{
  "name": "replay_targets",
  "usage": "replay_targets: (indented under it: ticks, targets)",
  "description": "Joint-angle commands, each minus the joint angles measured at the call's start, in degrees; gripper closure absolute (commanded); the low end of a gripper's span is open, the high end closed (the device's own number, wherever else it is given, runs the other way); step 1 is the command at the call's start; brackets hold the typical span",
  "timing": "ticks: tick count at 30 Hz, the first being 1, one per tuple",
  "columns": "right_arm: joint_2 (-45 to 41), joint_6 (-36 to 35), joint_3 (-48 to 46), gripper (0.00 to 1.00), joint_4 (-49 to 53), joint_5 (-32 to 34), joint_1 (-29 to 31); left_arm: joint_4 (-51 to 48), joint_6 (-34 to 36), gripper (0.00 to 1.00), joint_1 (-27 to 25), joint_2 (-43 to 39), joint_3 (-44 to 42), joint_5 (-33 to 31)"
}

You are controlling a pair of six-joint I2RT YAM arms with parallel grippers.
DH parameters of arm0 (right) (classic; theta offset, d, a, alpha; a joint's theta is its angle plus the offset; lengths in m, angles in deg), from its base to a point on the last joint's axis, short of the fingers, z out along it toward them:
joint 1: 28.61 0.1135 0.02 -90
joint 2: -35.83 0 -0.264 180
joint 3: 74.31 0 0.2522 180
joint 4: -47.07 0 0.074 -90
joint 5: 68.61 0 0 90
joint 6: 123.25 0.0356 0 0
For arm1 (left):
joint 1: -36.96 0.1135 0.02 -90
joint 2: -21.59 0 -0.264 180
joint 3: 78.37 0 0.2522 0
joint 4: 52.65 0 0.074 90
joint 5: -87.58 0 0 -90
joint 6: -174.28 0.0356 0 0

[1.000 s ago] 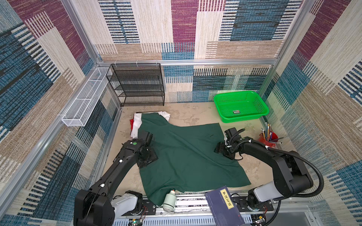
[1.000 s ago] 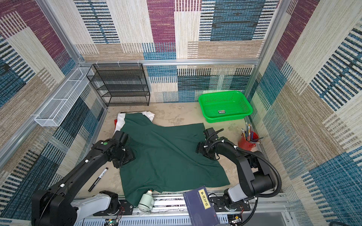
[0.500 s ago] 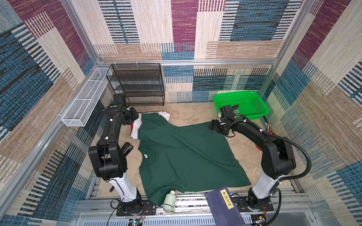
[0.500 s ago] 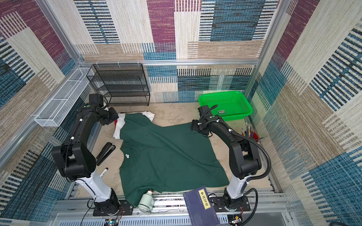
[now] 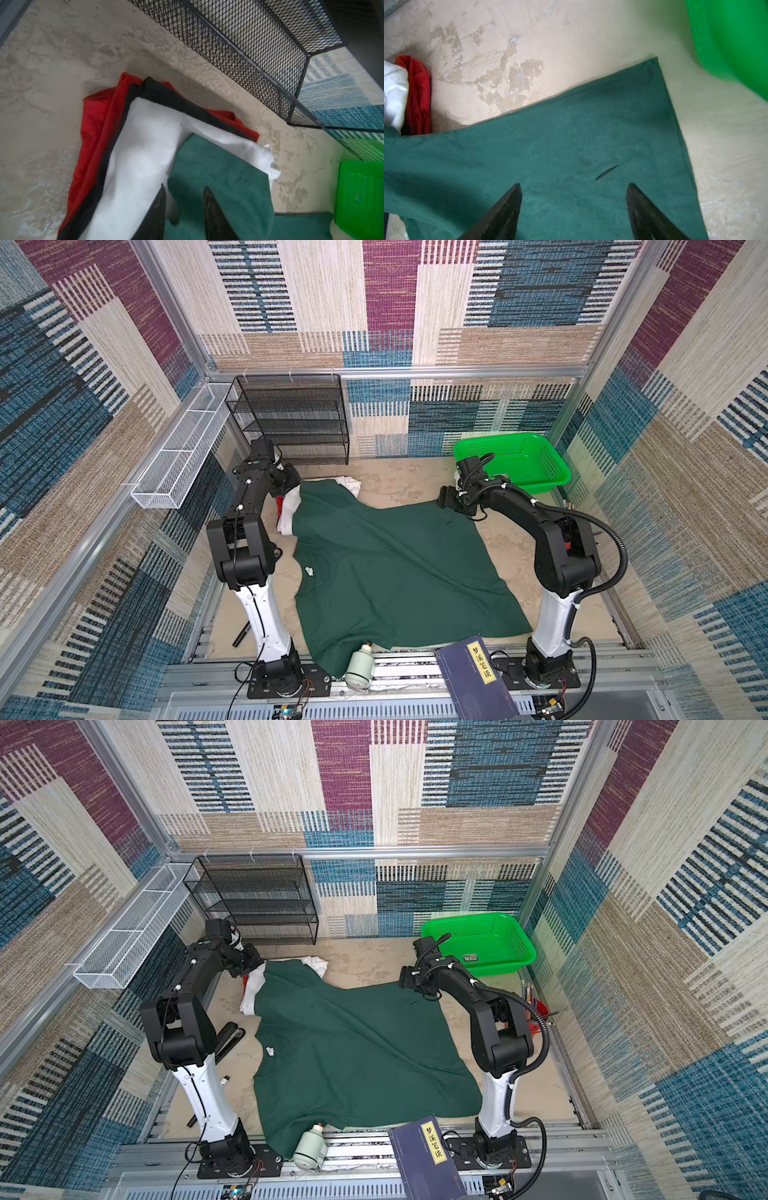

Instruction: Fold and stack the t-shirts

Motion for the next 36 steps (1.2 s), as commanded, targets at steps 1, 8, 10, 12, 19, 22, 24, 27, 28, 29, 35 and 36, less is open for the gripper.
replay_targets:
  ticks: [1,8,10,12,19,22,24,27,28,29,35,36]
  targets:
    - [0.98,-1.08,0.59,0.2,-2.27,0.76,-0.16,1.82,1.78,0.68,0.06,2.62,2.9,1.24]
    - [3.08,-1.08,1.14,0.2,-2.27,-0.52,-1.14,2.83,1.45,0.68,-0.03,6.91,5.95,2.18]
    - [3.54,-1.17,1.36,0.2,-2.27,-0.82,-1.28,2.52,1.61,0.68,-0.07,7.71,6.79,2.48]
    - [4.12,-1.17,1.71,0.2,-2.18,-1.34,-1.42,2.77,1.82,0.69,-0.17,8.04,6.82,2.36]
    - [5.02,-1.0,2.15,0.2,-2.27,-2.4,-1.58,2.38,2.09,0.7,-0.29,9.26,7.64,2.61]
    - [5.3,-1.06,2.14,0.2,-2.14,-2.49,-1.6,2.41,2.32,0.72,-0.53,9.57,8.01,2.55]
    - [5.2,-1.09,2.11,0.2,-2.1,-2.49,-1.69,2.28,2.5,0.73,-0.77,9.91,8.37,2.53]
    - [5.22,-1.03,2.15,0.2,-2.19,-2.58,-1.85,1.66,2.55,0.79,-1.12,10.45,9.47,2.37]
    - [5.23,-0.99,2.03,0.2,-2.25,-2.62,-1.96,1.71,2.64,0.82,-1.23,10.45,9.62,2.35]
    - [5.05,-0.81,1.92,0.2,-2.4,-2.59,-1.94,1.59,2.67,0.87,-1.24,10.38,9.88,2.3]
    - [5.28,-0.46,2.49,0.2,-2.67,-2.85,-2.64,-0.02,2.48,1.0,-1.3,8.07,10.33,0.83]
    - [5.46,-0.56,2.99,0.2,-2.48,-2.91,-2.82,-0.5,2.48,1.0,-1.27,7.54,10.29,0.23]
